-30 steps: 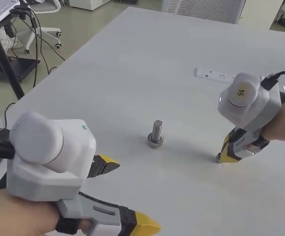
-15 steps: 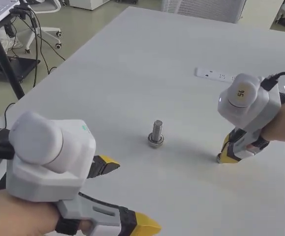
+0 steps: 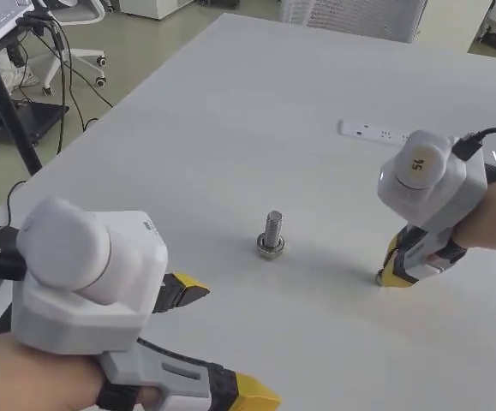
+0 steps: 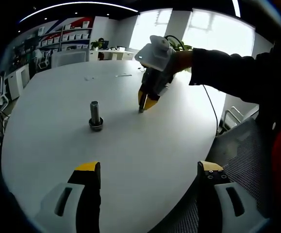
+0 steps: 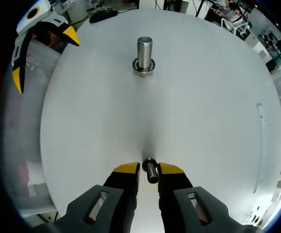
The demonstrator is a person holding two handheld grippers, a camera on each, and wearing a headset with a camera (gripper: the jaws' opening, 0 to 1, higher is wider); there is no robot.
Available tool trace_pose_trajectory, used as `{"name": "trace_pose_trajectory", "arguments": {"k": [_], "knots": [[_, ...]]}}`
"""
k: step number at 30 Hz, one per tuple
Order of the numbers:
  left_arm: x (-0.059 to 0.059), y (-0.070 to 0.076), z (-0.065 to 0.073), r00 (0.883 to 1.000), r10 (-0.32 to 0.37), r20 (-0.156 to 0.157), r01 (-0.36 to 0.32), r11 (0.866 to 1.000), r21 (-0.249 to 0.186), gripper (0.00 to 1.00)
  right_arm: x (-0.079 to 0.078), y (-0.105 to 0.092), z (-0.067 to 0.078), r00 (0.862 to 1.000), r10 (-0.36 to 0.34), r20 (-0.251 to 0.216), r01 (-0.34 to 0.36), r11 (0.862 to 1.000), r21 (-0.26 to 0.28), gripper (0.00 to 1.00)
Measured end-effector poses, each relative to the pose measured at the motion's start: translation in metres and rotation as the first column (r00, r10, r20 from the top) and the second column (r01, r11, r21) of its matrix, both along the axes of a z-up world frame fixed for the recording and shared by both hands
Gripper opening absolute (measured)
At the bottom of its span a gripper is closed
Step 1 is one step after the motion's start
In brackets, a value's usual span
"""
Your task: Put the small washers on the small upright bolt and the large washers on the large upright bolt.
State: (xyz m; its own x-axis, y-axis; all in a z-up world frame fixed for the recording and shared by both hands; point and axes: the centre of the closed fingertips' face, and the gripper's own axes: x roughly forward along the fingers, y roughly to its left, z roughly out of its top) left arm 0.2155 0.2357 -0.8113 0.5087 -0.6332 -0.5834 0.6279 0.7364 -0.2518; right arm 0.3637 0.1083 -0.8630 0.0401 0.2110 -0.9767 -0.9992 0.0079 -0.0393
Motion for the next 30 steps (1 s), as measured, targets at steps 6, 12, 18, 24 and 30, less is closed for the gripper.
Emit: {"name": "trace_pose_trajectory", "arguments": {"k": [6,12,18,24,30], "knots": [[-0.0004,-0.0003,0.0001,1.000,-0.001,0.001,0.001,1.000,-0.001,0.81,0.0010,-0.0005,0.0003,1.000,-0.008,0.001,0.008,1.000,0.006,0.19],[-0.0012,-0.0004,-0.0001,1.000,-0.001,0.001,0.001,1.000,-0.001,0.81,0.0009,-0.0011,0.0007,1.000,-0.018,0.002,0.018,1.000,0.012,0.23],[-0.0019,0.0001,-0.0008,1.000,-0.001,0.001,0.001,1.000,0.001,0.81,0.0008,-0.0012,0.0013,0.999,-0.032,0.001,0.032,0.999,0.024,0.28],[-0.0022,0.0002,-0.0013,1.000,-0.001,0.000,0.001,1.000,0.002,0.82,0.0002,-0.0019,0.0008,0.999,-0.051,0.001,0.051,0.998,0.036,0.37],[-0.0022,-0.0001,-0.0012,1.000,-0.003,0.000,0.003,1.000,0.003,0.82,-0.0009,-0.0034,0.0010,0.998,-0.069,-0.005,0.069,0.997,0.045,0.44]]}}
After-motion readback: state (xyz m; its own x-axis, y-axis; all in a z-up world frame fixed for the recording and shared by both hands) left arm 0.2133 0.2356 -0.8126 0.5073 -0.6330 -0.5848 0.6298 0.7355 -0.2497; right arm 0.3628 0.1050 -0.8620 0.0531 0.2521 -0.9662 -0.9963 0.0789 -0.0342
